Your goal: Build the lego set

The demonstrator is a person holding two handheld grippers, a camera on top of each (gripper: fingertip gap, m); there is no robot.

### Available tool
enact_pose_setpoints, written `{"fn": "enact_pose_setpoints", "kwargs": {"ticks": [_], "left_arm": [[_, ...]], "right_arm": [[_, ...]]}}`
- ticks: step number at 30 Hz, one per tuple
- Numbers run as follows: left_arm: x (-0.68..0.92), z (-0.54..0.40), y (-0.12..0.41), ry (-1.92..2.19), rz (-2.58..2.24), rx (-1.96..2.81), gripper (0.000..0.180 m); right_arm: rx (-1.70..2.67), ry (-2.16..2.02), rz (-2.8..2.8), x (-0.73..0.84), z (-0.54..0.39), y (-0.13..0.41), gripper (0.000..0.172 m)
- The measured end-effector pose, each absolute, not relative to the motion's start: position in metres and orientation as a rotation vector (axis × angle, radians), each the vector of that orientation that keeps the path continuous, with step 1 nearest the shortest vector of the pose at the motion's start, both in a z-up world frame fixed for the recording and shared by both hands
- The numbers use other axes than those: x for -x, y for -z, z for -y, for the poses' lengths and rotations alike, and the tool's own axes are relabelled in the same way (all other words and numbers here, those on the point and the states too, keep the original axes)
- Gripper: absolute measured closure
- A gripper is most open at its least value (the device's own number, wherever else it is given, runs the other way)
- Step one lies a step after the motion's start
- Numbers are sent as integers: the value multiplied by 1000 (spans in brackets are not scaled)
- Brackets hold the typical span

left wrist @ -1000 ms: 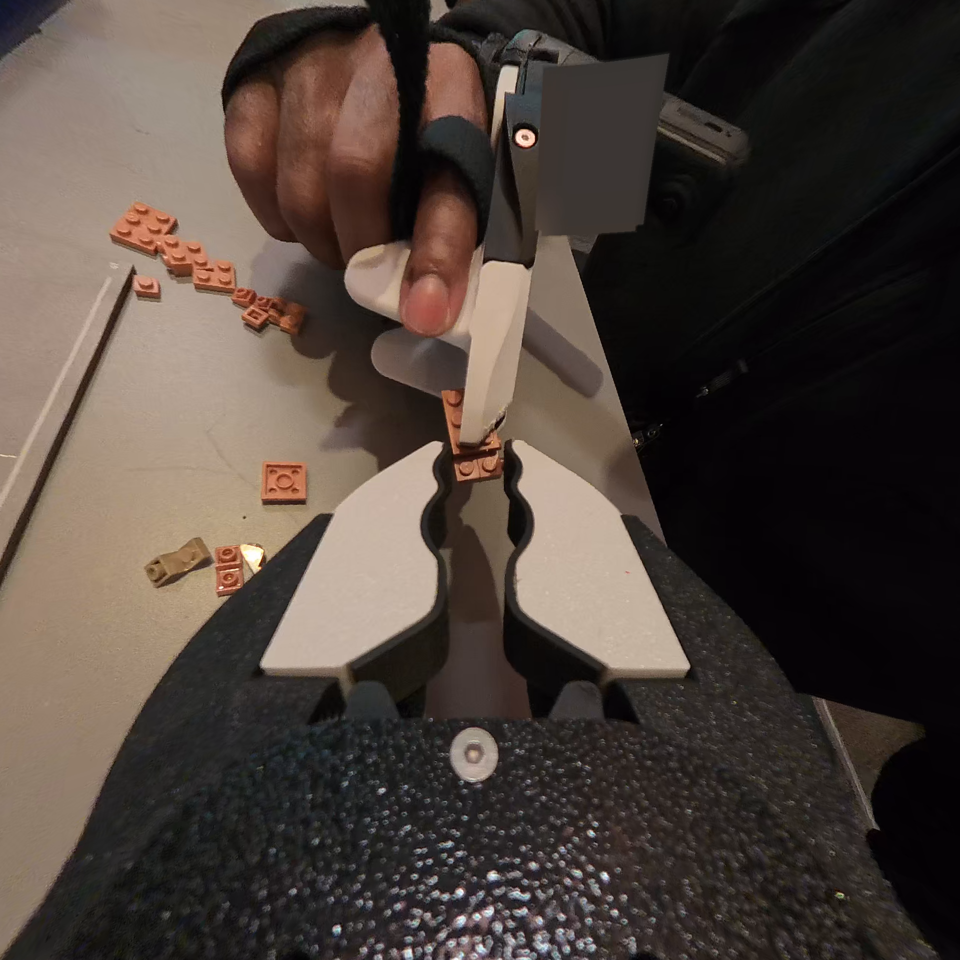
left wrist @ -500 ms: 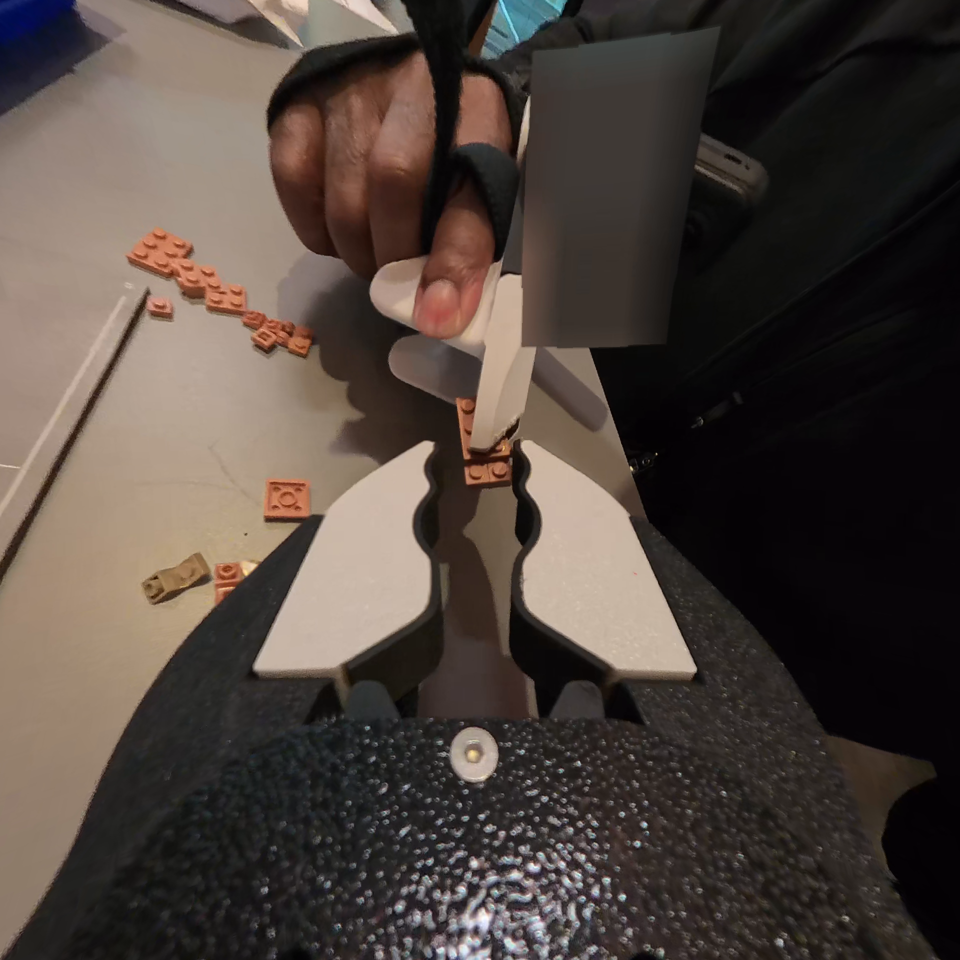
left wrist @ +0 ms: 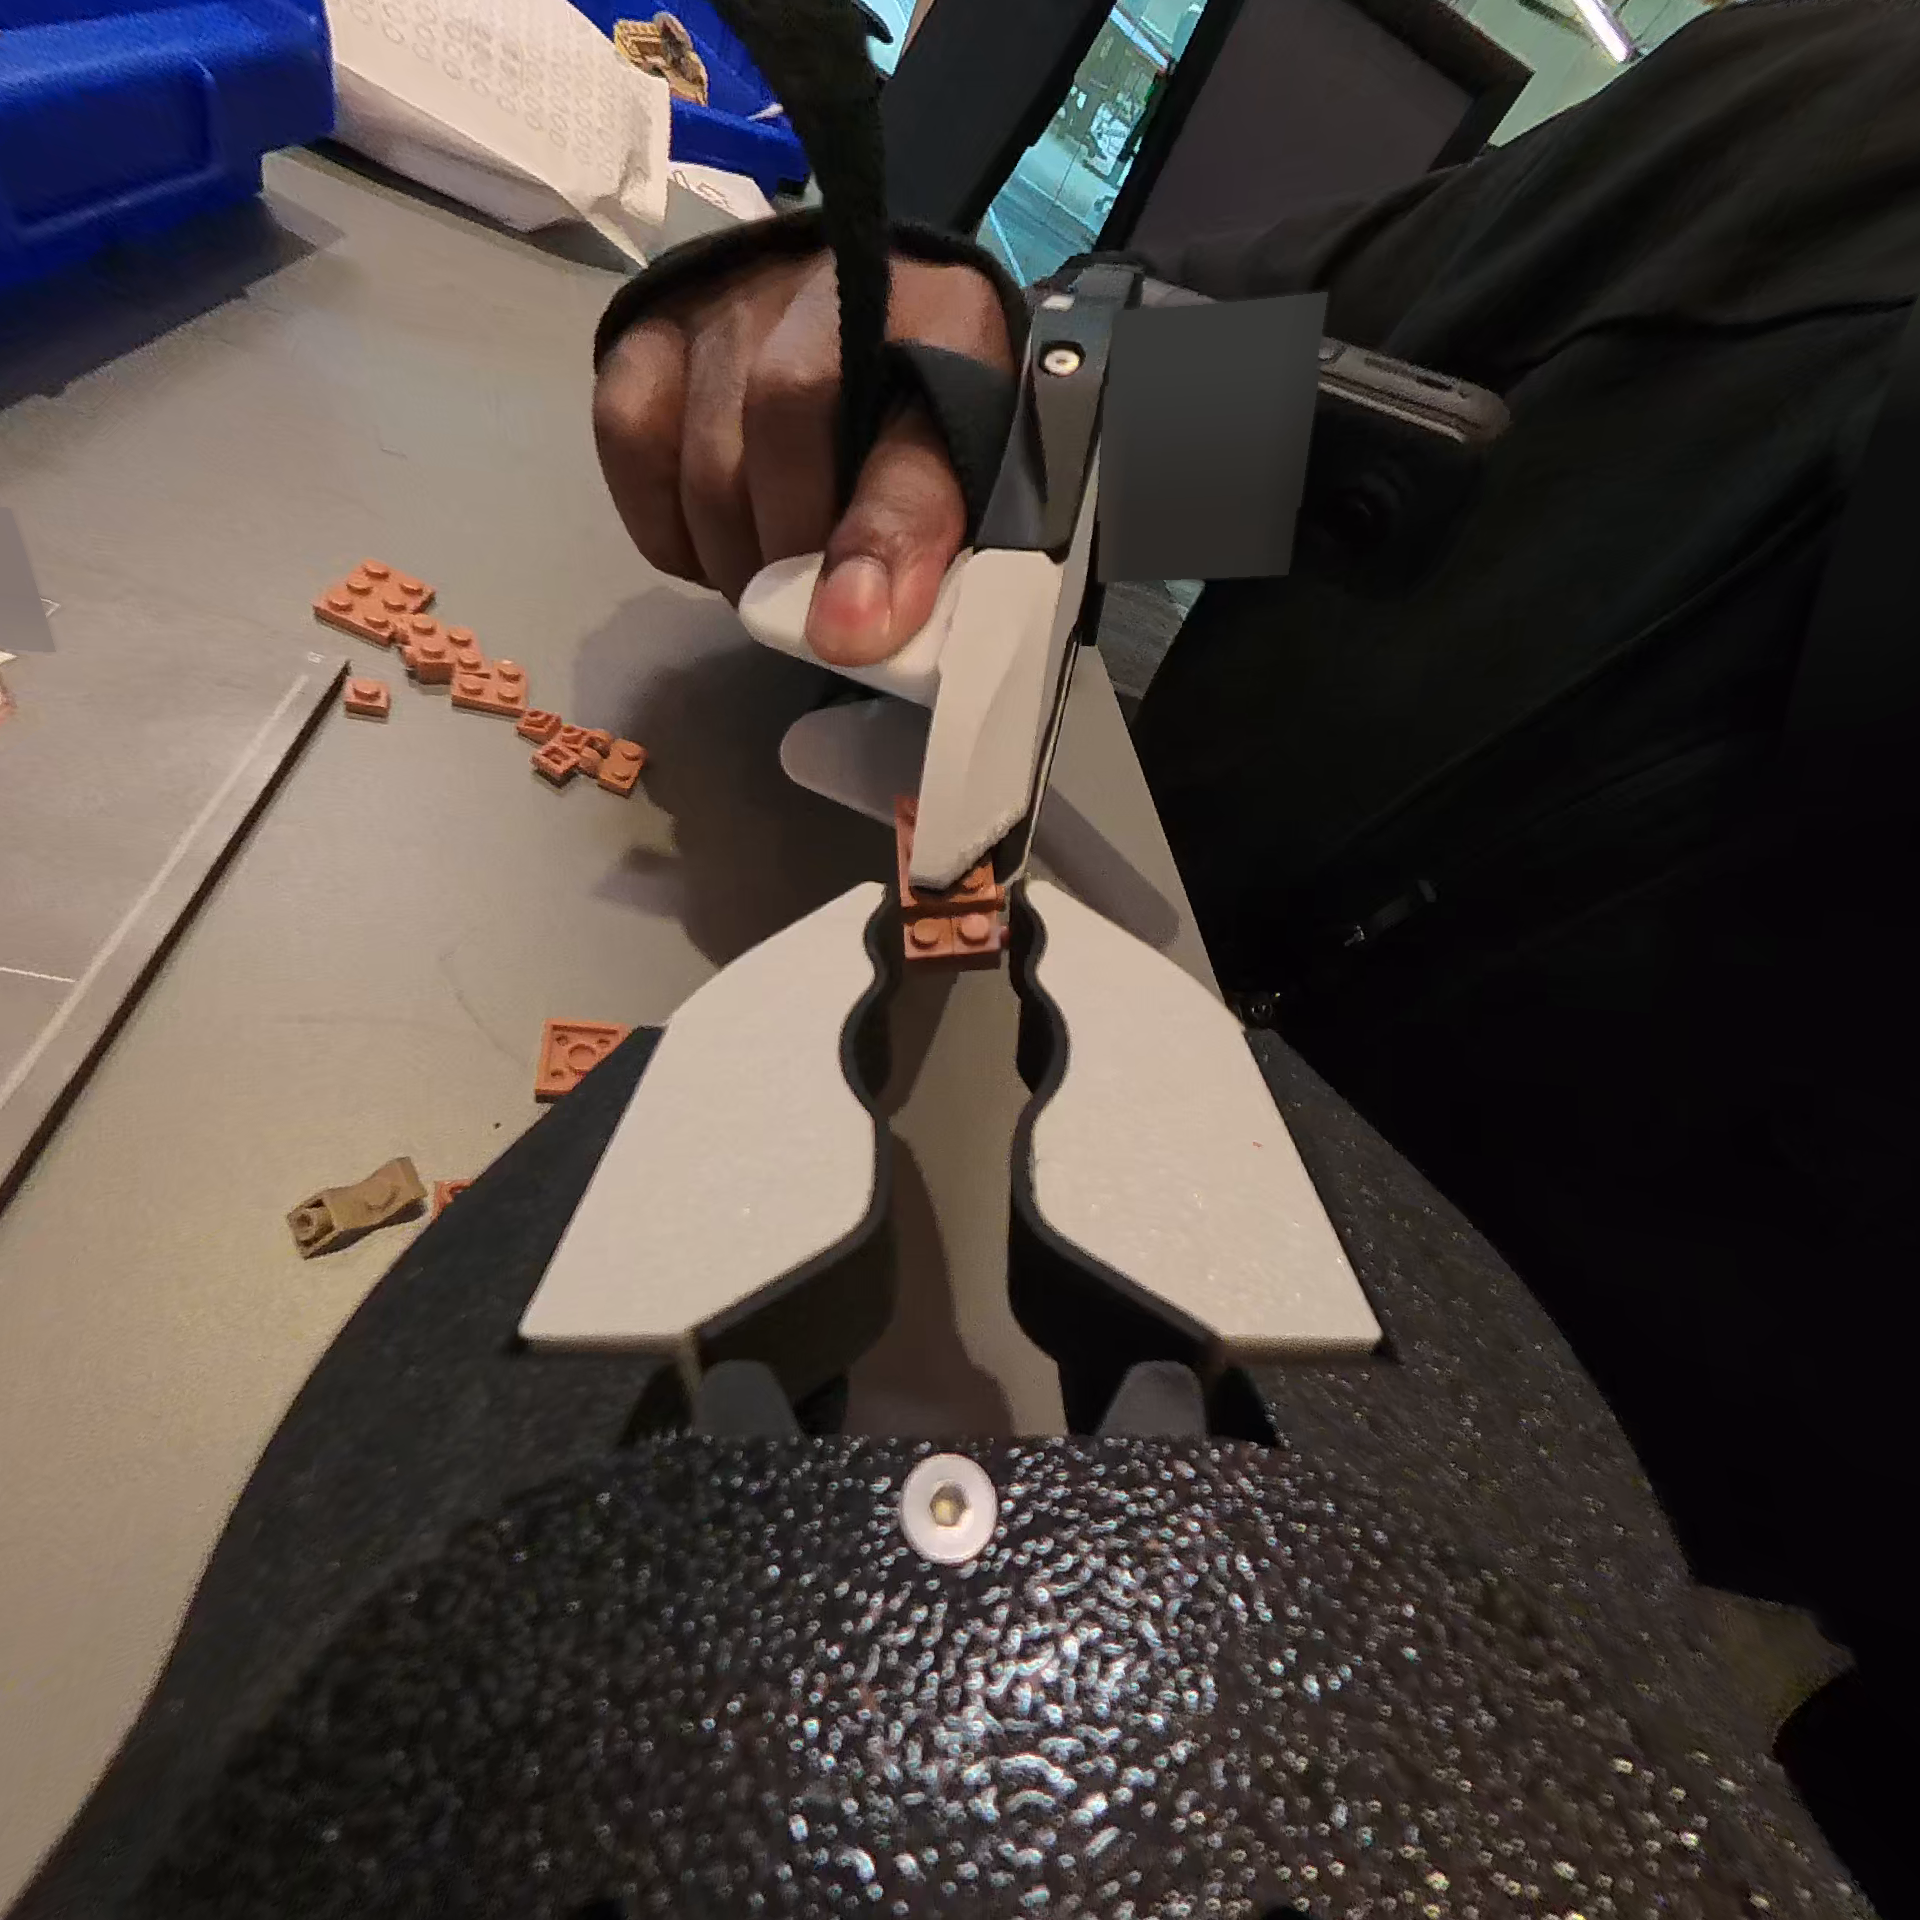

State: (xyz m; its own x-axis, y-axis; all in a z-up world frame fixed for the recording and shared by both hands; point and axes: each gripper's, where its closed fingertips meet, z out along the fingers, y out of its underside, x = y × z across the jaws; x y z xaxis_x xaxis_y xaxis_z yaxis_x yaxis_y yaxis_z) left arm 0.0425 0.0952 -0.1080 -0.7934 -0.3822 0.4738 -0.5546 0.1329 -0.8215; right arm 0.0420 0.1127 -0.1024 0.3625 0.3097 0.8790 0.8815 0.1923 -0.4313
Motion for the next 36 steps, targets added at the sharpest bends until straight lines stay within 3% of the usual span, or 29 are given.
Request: {"fn": "enact_pose_setpoints", "kwargs": {"ticks": [6, 9, 13, 16, 19, 36], "left_arm": [[-49, -97, 94, -1861, 2129, -951, 162], [-51, -100, 98, -1849, 2133, -974, 162], [-51, -101, 95, -1872, 2058, -977, 162], [-49, -98, 96, -1860, 2047, -966, 162], [-49, -97, 96, -1856, 2036, -963, 162], [-50, -97, 102, -1822, 2043, -998, 162]], "right_arm": [[1321, 535, 1055, -47, -115, 88, 160], [1319, 534, 1040, -48, -114, 88, 146], [1327, 561, 1051, -52, -115, 93, 143], [1319, 573, 1045, -53, -115, 91, 146], [1321, 552, 1074, -51, -113, 94, 160], [1372, 513, 1096, -52, -113, 99, 160]]}}
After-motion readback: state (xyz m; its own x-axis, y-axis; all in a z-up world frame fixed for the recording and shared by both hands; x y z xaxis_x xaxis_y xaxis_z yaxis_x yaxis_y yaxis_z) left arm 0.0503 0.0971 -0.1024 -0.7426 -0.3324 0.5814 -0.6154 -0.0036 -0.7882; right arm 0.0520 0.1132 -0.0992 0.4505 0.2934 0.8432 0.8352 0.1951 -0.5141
